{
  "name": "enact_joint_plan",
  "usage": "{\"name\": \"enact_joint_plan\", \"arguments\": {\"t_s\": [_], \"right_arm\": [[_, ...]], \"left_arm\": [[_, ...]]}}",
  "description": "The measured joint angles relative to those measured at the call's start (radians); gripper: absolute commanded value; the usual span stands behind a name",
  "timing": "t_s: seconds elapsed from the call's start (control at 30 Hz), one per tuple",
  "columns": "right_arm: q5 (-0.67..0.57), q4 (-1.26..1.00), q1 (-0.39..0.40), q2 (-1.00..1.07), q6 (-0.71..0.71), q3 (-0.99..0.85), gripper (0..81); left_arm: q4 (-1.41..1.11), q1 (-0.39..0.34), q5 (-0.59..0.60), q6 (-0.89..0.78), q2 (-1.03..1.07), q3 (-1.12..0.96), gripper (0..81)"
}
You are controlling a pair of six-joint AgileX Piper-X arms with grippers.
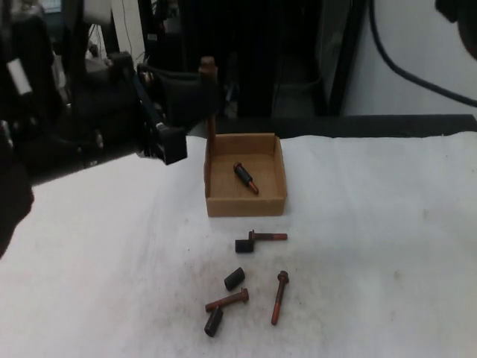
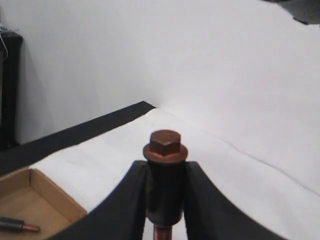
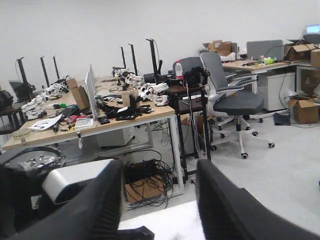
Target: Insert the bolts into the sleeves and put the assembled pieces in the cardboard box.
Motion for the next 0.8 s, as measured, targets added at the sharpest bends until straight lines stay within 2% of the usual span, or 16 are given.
{"name": "enact_joint_plan", "arguments": {"t_s": [0.13, 0.2, 0.33, 0.4, 0.57, 0.8], "right_arm": [[-0.003, 0.156, -0.043, -0.019, 0.005, 0.000, 33.0], [-0.021, 0.243, -0.069, -0.019, 0.005, 0.000, 32.3], [-0.061, 0.405, -0.111, -0.019, 0.005, 0.000, 32.0], [-0.080, 0.444, -0.127, -0.019, 0.005, 0.000, 32.0], [-0.091, 0.492, -0.167, -0.020, -0.006, 0.000, 32.0], [-0.034, 0.623, -0.203, -0.022, -0.107, 0.000, 32.0]], "left_arm": [[0.159, 0.000, -0.013, 0.004, 0.138, -0.123, 0.0], [0.259, 0.000, -0.034, 0.023, 0.291, -0.268, 0.0], [0.367, 0.000, -0.110, 0.025, 0.447, -0.465, 0.0], [0.411, 0.000, -0.133, 0.029, 0.508, -0.537, 0.0], [0.643, 0.000, -0.197, 0.032, 0.805, -0.902, 0.0], [0.941, 0.000, -0.257, 0.033, 1.132, -1.318, 0.0]]}}
